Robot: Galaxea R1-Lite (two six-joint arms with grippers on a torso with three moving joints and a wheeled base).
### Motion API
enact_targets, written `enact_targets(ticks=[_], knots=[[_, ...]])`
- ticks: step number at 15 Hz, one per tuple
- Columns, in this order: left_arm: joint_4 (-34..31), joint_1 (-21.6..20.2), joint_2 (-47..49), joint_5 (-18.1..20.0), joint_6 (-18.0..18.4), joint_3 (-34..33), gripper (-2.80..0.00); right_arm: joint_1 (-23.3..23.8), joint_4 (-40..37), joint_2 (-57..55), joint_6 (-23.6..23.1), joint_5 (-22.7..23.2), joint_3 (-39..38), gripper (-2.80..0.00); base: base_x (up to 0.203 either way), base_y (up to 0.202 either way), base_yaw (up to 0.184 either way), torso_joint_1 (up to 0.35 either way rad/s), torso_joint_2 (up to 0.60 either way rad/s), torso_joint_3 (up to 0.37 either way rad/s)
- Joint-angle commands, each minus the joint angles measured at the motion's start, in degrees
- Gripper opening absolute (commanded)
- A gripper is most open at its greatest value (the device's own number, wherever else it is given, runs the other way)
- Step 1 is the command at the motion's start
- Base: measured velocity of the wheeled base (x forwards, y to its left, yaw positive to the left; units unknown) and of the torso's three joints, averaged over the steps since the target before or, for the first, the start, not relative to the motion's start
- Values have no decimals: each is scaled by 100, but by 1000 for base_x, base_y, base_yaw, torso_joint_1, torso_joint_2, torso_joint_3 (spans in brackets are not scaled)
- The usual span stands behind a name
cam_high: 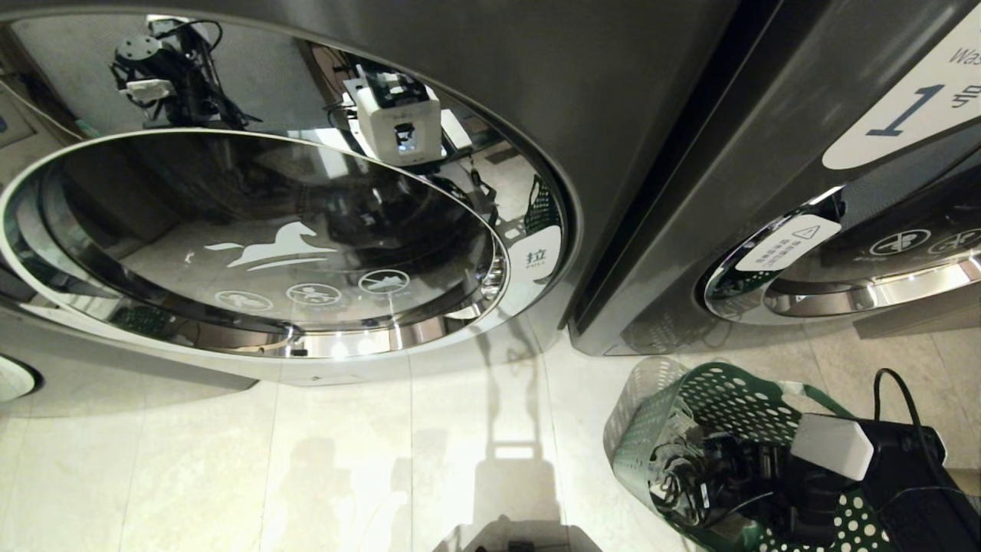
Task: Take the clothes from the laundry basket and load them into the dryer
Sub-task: Take the clothes out of the basket
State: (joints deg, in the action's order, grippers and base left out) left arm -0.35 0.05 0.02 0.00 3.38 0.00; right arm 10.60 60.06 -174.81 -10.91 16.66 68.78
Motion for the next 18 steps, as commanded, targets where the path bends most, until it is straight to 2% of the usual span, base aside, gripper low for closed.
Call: enact_targets(ticks=[1, 7, 13, 18], knots=[[0, 4, -2, 0, 3, 0, -280, 20, 38, 194, -6, 15, -311, -280, 0, 0, 0, 0, 0, 0], [0, 4, -2, 0, 4, 0, -280, 211, 88, 1405, 27, 137, -1556, -280, 0, 0, 0, 0, 0, 0], [0, -4, -2, 0, 4, 0, -280, 334, 92, 3935, 278, 453, -3855, -280, 0, 0, 0, 0, 0, 0], [0, 4, -2, 0, 4, 0, -280, 316, 90, 5672, 381, 336, -4925, -280, 0, 0, 0, 0, 0, 0]])
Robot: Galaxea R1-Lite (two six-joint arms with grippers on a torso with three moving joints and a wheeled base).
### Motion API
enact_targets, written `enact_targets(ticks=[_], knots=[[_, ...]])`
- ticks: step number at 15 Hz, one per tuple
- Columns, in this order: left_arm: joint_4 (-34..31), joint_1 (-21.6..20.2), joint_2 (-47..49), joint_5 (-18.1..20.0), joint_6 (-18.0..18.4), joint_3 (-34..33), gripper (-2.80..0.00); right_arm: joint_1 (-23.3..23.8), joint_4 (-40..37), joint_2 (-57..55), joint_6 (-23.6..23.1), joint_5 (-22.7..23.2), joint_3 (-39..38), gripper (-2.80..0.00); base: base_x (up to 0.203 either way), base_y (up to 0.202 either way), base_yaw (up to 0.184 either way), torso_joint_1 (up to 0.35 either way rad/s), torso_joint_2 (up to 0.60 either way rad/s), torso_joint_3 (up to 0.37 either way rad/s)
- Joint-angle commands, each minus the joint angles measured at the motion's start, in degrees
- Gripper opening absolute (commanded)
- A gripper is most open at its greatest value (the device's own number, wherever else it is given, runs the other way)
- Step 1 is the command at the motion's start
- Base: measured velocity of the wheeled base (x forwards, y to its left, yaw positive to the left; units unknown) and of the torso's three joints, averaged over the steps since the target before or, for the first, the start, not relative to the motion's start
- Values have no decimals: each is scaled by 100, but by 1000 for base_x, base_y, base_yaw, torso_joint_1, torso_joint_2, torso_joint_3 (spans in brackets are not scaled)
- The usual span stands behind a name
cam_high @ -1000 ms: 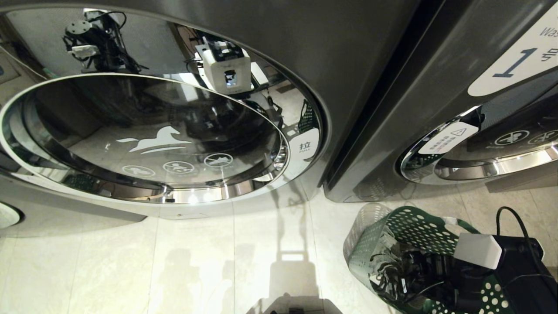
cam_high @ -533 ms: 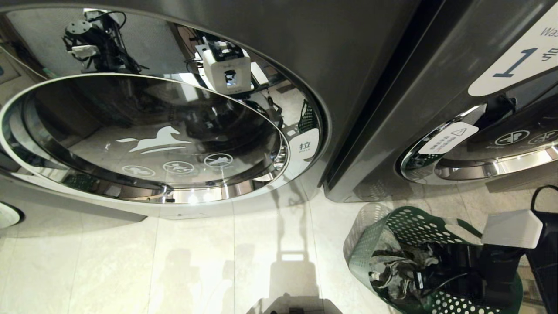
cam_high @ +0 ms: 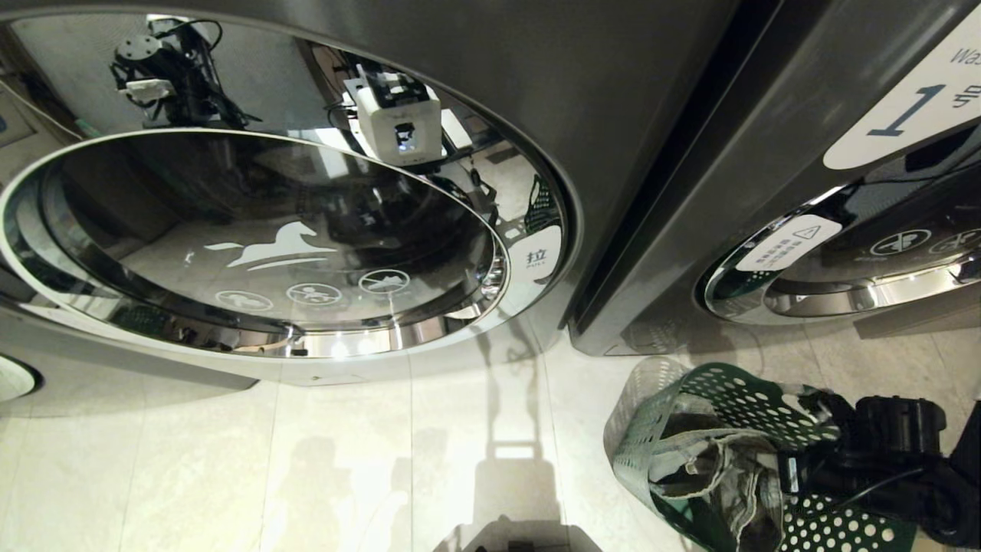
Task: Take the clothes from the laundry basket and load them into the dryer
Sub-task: Take the clothes out of the basket
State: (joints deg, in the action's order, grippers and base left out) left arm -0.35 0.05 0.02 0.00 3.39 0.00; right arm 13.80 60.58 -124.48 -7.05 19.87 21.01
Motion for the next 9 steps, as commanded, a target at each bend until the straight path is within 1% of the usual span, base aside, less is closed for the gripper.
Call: enact_targets(ticks=[1, 4, 6, 7, 8, 9], knots=[[0, 4, -2, 0, 4, 0, -280, -40, 36, 948, -11, -93, -291, -280, 0, 0, 0, 0, 0, 0], [0, 4, -2, 0, -3, 0, -280, -265, 17, 2052, -2, -261, -580, -280, 0, 0, 0, 0, 0, 0], [0, -2, -2, 0, 4, 0, -280, -514, -194, 3013, 125, -285, -574, -280, 0, 0, 0, 0, 0, 0], [0, 4, -2, 0, 4, 0, -280, -657, -527, 3589, 205, -304, -478, -280, 0, 0, 0, 0, 0, 0], [0, -4, -2, 0, 0, 0, -280, -790, -1037, 4160, 258, -341, -326, -280, 0, 0, 0, 0, 0, 0], [0, 4, -2, 0, -4, 0, -280, -964, -1790, 4770, 310, -400, -103, -280, 0, 0, 0, 0, 0, 0]])
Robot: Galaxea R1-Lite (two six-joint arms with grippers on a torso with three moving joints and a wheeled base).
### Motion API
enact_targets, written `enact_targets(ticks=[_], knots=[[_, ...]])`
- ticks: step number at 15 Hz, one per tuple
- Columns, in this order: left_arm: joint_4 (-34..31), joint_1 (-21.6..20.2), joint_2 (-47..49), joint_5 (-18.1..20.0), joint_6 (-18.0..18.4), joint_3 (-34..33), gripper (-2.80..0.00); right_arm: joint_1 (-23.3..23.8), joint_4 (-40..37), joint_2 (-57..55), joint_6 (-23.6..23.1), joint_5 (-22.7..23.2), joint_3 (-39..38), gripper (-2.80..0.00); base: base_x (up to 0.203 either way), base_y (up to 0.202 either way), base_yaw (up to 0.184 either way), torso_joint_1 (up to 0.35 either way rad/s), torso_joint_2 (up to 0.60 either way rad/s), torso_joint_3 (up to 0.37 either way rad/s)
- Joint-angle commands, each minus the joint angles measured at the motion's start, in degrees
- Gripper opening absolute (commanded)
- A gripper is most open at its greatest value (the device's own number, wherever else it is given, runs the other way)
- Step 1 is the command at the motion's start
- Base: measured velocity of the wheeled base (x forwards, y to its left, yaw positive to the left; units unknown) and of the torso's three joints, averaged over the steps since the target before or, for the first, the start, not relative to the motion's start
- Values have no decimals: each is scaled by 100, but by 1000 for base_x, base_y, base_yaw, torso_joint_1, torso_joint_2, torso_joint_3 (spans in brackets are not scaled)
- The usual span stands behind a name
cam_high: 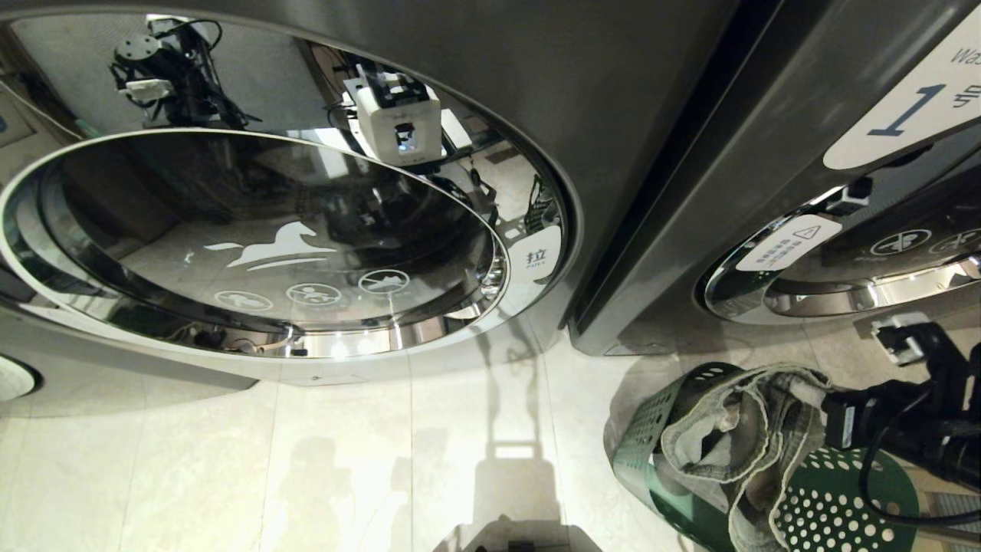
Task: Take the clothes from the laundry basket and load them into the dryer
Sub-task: Take the clothes out of the basket, then put the clothes in the dryer
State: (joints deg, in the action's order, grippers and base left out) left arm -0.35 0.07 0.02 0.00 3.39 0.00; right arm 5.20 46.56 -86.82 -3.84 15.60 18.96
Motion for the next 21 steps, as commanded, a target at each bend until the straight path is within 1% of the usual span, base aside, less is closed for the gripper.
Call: enact_targets(ticks=[1, 3, 4, 6, 8, 10, 13, 14, 21], knots=[[0, 1, -2, 0, 1, 0, -280, -312, -1405, 1647, 37, -53, 414, -280, 0, 0, 0, 0, 0, 0], [0, -7, -2, 0, -4, 0, -280, -677, -3067, 2581, 98, -237, 1059, -280, 0, 0, 0, 0, 0, 0], [0, -2, -2, 0, 4, 0, -280, -823, -3578, 2933, 113, -409, 1352, -280, 0, 0, 0, 0, 0, 0], [0, 0, -2, 0, 4, 0, -280, -944, -3962, 3395, 110, -717, 1533, -280, 0, 0, 0, 0, 0, 0], [0, 1, -2, 0, 4, 0, -280, -964, -4517, 3784, 70, -779, 1609, -280, 0, 0, 0, 0, 0, 0], [0, -7, -2, 0, 3, 0, -280, -963, -5069, 3975, 57, -799, 2151, -280, 0, 0, 0, 0, 0, 0], [0, -7, -2, 0, -3, 0, -280, -965, -5913, 4013, 85, -767, 3208, -280, 0, 0, 0, 0, 0, 0], [0, 1, -2, 0, 4, 0, -280, -968, -6099, 4030, 85, -754, 3323, -280, 0, 0, 0, 0, 0, 0], [18, 1, -2, 6, 13, 0, -280, -968, -6157, 4119, 85, -646, 3141, -280, 0, 0, 0, 0, 0, 0]])
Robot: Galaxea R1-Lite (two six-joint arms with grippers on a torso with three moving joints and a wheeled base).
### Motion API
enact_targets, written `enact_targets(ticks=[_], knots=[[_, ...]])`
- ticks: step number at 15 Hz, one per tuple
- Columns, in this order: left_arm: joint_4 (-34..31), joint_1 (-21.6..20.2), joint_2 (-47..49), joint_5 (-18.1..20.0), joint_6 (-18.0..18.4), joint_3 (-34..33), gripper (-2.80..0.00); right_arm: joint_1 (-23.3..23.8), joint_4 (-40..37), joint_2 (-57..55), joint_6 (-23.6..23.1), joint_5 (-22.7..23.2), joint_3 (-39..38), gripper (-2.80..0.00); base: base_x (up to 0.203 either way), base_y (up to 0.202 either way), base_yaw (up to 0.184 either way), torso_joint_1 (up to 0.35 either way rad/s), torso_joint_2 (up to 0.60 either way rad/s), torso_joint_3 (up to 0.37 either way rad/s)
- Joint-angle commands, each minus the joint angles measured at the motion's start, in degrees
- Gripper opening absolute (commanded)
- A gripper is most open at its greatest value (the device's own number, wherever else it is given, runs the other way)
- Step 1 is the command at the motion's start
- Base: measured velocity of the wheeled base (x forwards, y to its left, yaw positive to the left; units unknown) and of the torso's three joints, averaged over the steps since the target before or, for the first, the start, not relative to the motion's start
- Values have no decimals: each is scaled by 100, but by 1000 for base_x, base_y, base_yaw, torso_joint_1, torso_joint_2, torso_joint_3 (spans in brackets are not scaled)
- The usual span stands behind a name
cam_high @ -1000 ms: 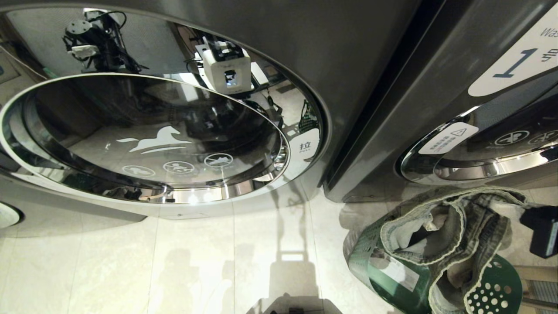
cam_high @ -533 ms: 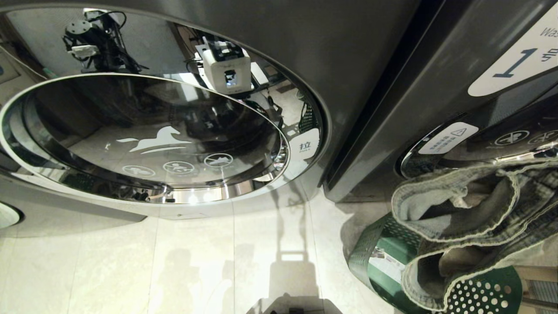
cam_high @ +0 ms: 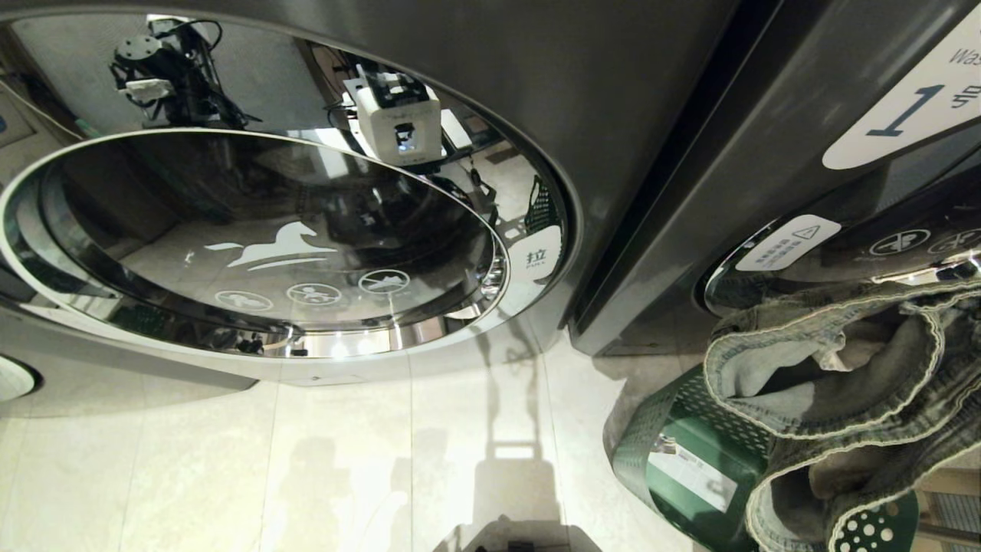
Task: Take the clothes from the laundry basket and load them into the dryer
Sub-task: Put the clothes in the dryer
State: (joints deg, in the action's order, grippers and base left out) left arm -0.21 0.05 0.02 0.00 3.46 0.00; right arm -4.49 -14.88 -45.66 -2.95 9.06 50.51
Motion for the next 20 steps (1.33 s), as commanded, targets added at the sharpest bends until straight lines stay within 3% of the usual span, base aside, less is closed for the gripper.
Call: enact_targets(ticks=[1, 14, 20], knots=[[3, 4, -2, 0, -3, 0, -280, 0, -6, 18, -4, 8, -70, -280, 0, 0, 0, 0, 0, 0], [-32, 4, -2, 97, 41, 9, -280, 18, 12, 13, 14, 0, -314, -280, 0, 0, 0, 0, 0, 0], [-23, 4, -2, 158, 41, 9, -280, 44, 12, 13, 58, -9, -329, -280, 0, 0, 0, 3, 1, 143]])
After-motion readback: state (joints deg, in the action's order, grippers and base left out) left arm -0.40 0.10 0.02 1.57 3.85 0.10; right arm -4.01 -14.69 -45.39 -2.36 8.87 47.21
